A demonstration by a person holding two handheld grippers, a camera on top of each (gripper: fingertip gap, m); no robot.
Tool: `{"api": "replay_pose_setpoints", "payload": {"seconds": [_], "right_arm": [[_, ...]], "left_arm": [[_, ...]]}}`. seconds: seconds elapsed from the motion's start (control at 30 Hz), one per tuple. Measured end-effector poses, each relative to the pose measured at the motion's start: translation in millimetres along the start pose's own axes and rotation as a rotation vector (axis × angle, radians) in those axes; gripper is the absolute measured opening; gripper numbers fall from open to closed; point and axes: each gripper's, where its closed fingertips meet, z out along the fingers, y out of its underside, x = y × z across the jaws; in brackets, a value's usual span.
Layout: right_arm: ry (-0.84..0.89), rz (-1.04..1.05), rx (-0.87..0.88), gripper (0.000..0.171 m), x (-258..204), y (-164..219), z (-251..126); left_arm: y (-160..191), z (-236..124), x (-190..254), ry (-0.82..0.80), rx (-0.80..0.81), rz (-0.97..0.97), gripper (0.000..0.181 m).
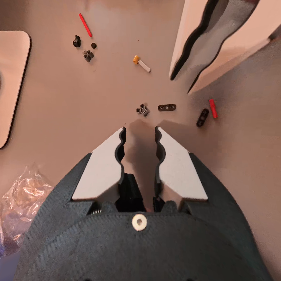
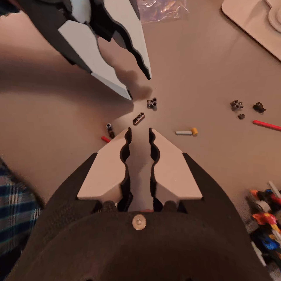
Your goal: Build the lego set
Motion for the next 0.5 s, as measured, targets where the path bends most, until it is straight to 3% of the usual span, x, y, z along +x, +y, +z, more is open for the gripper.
{"api": "replay_pose_setpoints", "payload": {"seconds": [0.17,0.3,0.5], "right_arm": [[-0.006,0.051,-0.035,0.027,-2,-5,22],[0.045,0.018,-0.071,0.009,0,-3,32],[0.009,-0.043,-0.081,0.004,-6,2,27]], "left_arm": [[1,-3,7,0.002,0.015,0.019,0.040],[-1,-5,13,0.009,0.046,0.024,0.039],[-15,-9,26,0.005,0.122,0.066,0.034]]}}
